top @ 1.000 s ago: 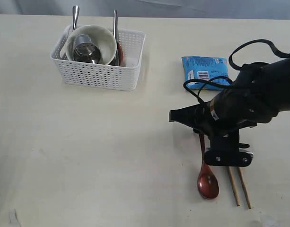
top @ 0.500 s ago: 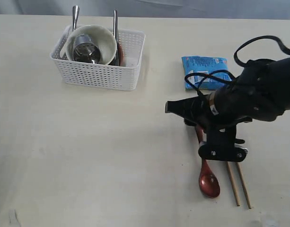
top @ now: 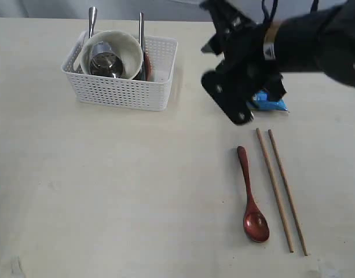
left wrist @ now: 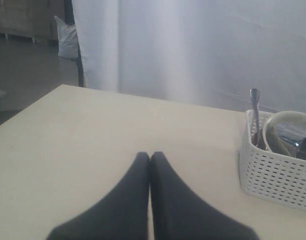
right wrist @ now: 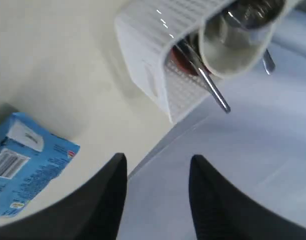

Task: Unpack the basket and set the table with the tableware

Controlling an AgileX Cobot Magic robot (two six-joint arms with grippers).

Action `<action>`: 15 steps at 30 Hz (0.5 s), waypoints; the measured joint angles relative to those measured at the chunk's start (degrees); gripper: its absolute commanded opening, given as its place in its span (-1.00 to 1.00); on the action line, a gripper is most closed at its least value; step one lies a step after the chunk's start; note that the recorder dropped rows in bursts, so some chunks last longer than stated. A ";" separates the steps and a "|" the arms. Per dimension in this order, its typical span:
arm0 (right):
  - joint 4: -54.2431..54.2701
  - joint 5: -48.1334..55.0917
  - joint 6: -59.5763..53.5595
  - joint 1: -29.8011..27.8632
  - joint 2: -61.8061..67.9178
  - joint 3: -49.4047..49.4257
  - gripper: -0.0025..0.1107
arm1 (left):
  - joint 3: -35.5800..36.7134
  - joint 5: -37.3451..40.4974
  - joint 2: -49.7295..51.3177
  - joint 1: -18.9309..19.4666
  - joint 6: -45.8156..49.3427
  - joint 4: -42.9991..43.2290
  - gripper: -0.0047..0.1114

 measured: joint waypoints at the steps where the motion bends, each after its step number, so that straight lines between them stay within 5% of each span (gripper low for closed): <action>1: 0.95 1.75 3.79 0.00 0.79 -3.28 -0.25 | 0.00 0.00 0.00 0.00 0.00 0.00 -0.92; 10: 44.03 19.97 13.79 -7.89 16.14 -30.61 -0.25 | 0.00 0.00 0.00 0.00 0.00 0.00 -0.92; 15: 68.57 16.58 13.79 -10.25 19.45 -33.79 -0.25 | 0.00 0.00 0.00 0.00 0.00 0.00 -0.92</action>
